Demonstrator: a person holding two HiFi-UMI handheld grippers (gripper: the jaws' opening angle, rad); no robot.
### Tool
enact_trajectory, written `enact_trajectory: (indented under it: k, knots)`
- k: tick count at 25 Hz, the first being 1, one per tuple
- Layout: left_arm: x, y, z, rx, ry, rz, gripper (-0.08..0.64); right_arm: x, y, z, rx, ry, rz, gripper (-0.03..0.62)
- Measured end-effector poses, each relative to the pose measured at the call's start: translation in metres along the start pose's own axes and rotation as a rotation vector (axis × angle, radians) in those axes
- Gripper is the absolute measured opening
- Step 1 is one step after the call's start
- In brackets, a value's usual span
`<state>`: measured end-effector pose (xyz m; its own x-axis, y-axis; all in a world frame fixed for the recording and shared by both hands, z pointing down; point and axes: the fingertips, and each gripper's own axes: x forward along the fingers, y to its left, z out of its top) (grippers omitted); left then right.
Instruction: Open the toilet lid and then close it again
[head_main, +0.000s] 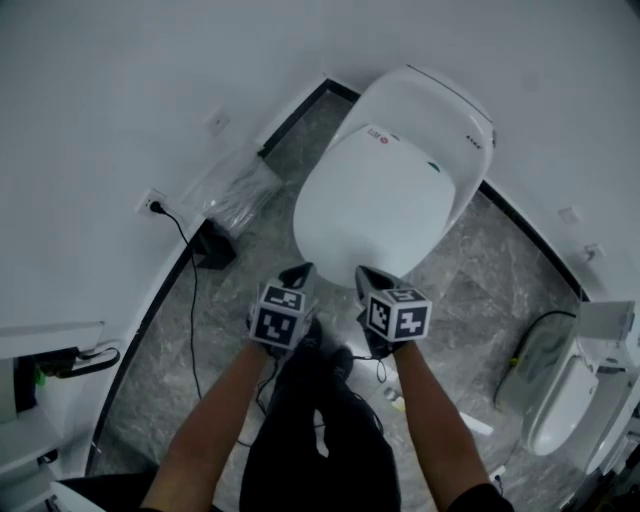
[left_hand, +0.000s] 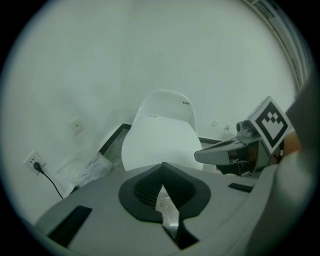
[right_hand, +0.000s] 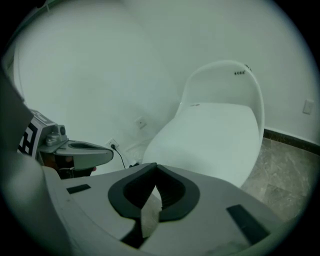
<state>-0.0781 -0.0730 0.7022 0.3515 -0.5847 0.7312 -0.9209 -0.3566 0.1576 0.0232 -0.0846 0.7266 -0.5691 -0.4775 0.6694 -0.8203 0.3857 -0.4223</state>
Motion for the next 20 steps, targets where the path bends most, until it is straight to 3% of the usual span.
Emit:
enact_trajectory:
  k: [11, 16, 20]
  knots:
    - [-0.094, -0.022, 0.127, 0.083, -0.207, -0.025, 0.006, -0.12, 0.078, 0.127, -0.083, -0.314, 0.035, 0.011]
    - [-0.146, -0.029, 0.181, 0.097, -0.31, -0.084, 0.006, -0.168, 0.116, 0.166, -0.125, -0.423, 0.012, 0.009]
    - [-0.185, -0.035, 0.202, 0.14, -0.364, -0.134, 0.006, -0.203, 0.15, 0.182, -0.183, -0.488, -0.026, 0.009]
